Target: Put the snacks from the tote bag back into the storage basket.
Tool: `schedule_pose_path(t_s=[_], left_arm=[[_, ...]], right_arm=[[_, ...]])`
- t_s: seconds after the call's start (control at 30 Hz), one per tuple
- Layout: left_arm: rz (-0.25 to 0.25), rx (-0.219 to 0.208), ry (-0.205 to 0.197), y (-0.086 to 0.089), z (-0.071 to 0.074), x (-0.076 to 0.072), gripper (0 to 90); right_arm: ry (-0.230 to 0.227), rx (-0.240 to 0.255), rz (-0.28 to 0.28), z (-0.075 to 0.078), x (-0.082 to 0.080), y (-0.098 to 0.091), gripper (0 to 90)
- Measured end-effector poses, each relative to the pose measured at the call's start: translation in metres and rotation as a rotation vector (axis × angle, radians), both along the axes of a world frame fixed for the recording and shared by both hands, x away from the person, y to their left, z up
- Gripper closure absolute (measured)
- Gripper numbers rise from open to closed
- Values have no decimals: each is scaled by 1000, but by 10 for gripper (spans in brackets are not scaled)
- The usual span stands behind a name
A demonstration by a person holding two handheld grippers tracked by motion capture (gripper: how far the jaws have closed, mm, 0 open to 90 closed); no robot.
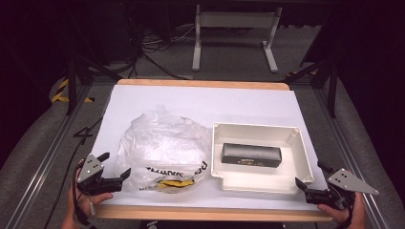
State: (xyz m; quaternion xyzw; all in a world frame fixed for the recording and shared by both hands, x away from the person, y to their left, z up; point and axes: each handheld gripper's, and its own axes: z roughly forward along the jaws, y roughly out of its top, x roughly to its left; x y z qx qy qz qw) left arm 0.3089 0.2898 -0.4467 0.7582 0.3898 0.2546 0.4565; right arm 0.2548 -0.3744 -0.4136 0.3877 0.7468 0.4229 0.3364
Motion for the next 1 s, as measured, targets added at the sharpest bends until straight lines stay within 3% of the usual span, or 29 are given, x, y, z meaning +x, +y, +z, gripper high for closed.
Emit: schedule_pose_path(t_s=[0.13,0.43,1.0], left_arm=[[-14,0,-8,-2,1,1,57],[-28,-4,-11,-5,0,3,57],[-26,3,-10,-6,2,4,57]], right_arm=[[23,-8,6,-6,2,1,58],[18,-59,-14,-9,-1,5,56],[18,-72,-6,-12,-1,6,55]])
